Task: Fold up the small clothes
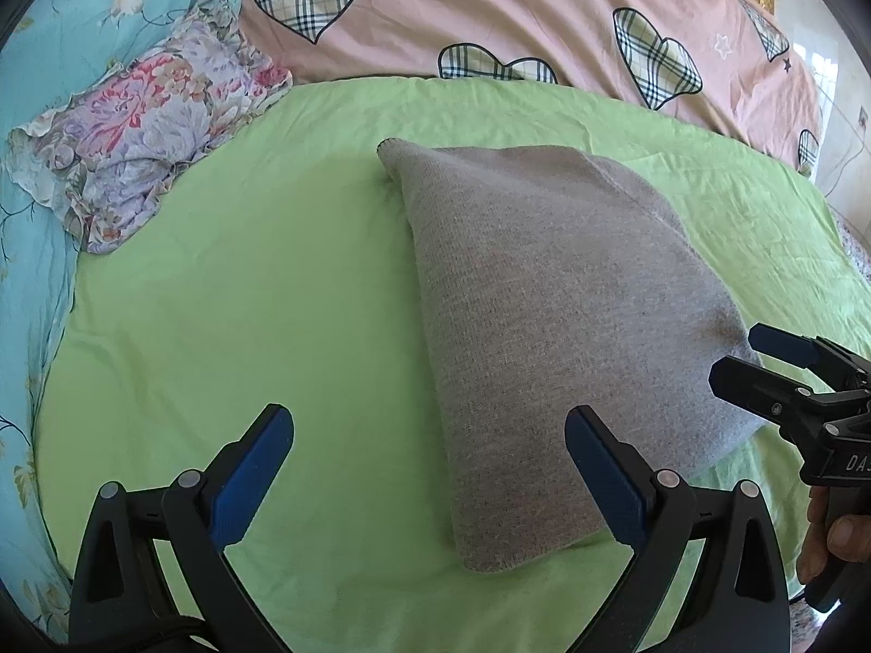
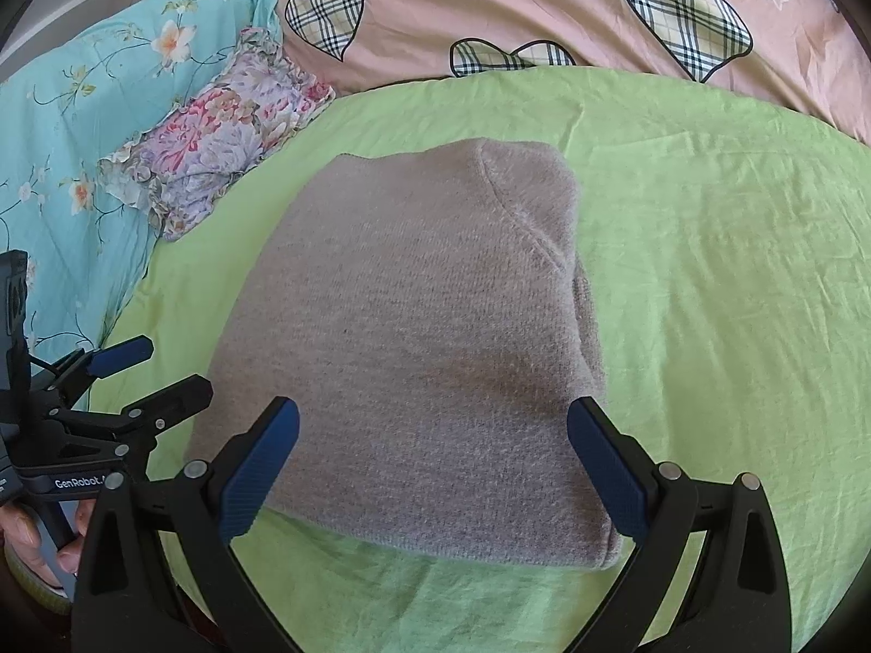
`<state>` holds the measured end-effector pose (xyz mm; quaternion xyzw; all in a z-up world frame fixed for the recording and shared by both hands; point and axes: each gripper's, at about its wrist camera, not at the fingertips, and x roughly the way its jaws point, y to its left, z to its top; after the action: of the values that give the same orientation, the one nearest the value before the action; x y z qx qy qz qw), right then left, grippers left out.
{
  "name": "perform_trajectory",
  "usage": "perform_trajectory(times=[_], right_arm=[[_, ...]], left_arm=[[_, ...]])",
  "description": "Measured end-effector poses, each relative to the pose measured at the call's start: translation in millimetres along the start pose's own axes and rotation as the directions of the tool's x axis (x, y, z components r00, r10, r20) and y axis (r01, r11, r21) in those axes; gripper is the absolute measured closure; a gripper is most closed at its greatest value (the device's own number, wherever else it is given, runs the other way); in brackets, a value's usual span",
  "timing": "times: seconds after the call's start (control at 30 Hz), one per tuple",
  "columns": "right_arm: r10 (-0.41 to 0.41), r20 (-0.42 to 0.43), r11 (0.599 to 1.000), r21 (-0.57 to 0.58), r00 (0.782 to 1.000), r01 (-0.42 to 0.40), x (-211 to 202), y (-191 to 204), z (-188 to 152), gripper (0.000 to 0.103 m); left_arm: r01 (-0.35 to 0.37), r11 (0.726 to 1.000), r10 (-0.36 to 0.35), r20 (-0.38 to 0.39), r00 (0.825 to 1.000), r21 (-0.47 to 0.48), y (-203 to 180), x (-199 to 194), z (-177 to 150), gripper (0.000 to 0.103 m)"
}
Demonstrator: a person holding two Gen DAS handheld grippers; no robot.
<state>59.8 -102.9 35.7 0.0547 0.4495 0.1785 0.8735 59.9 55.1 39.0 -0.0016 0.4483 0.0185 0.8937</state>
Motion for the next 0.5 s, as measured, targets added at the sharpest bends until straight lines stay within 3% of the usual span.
perform_trajectory(times=[0.5], right_arm=[[0.005, 0.001, 1.000, 0.002, 1.000, -0.005, 1.1, -0.7, -0.9, 0.004]], left_arm=[[-0.002, 1.000, 0.002, 0.000, 1.000, 0.011, -5.3, -0.5, -1.6, 0.003]])
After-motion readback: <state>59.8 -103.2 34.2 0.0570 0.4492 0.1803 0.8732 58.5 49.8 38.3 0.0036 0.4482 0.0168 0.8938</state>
